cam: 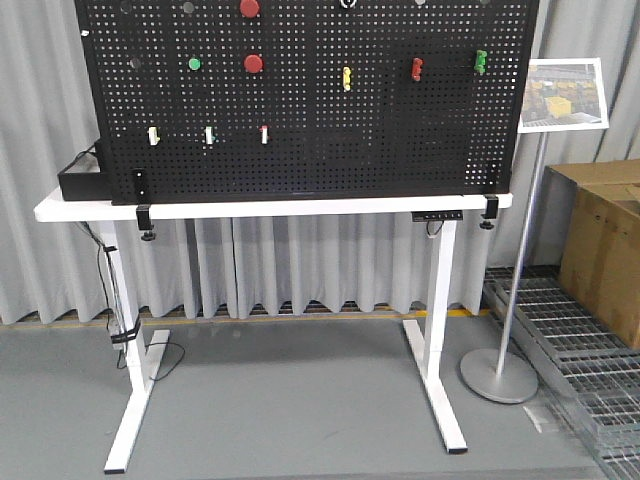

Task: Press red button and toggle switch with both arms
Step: 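Drive the base forward toward the black pegboard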

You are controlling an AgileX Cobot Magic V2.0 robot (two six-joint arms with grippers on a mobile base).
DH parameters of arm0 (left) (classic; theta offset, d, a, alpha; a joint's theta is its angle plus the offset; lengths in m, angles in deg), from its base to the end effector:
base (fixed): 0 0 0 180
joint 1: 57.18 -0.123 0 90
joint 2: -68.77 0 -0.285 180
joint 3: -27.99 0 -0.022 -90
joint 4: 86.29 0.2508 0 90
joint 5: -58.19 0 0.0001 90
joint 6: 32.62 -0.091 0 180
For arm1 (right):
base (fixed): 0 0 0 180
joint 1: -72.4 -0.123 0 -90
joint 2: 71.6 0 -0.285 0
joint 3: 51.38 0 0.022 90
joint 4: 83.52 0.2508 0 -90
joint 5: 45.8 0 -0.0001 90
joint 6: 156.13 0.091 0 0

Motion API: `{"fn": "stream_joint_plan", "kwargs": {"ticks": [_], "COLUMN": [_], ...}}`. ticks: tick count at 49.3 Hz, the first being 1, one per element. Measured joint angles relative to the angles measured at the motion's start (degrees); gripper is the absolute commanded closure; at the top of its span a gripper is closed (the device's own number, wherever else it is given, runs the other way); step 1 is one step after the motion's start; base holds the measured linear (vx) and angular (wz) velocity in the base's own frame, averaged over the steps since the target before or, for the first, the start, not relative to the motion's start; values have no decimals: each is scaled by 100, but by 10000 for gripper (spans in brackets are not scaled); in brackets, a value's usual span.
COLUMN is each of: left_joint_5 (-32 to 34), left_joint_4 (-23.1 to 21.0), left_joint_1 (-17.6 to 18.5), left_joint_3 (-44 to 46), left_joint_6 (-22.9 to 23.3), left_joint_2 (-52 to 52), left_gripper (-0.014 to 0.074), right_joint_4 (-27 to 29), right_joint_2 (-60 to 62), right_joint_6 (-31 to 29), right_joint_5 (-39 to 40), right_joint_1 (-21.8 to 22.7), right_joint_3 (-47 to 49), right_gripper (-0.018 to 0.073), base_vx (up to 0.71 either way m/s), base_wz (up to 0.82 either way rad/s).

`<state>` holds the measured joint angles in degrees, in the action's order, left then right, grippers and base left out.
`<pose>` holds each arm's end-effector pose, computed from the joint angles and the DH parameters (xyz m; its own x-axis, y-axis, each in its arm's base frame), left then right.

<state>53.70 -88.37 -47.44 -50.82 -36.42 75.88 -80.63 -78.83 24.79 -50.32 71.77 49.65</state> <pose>0.0559 -0.0099 0.1973 -0.0018 0.0309 -0.9995 0.1721 0.9846 0.0301 0.0570 0.0010 0.1962 -0.0134 0.0661 -0.9977 -0.0141 0.9977 0.0663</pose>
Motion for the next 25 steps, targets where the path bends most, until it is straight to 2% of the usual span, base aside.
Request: {"fn": "stream_joint_plan", "kwargs": {"ticks": [25], "left_joint_5": [0], "left_joint_4": [0], "left_joint_1": [0], "left_joint_3": [0], "left_joint_6": [0], "left_joint_2": [0], "left_gripper": [595], "right_joint_4": [0], "right_joint_2": [0], "right_joint_6": [0], "right_joint_5": [0], "right_joint_1": [0], "right_joint_3": [0], "right_gripper": [562], "base_vx": [34], "base_wz": [5]}}
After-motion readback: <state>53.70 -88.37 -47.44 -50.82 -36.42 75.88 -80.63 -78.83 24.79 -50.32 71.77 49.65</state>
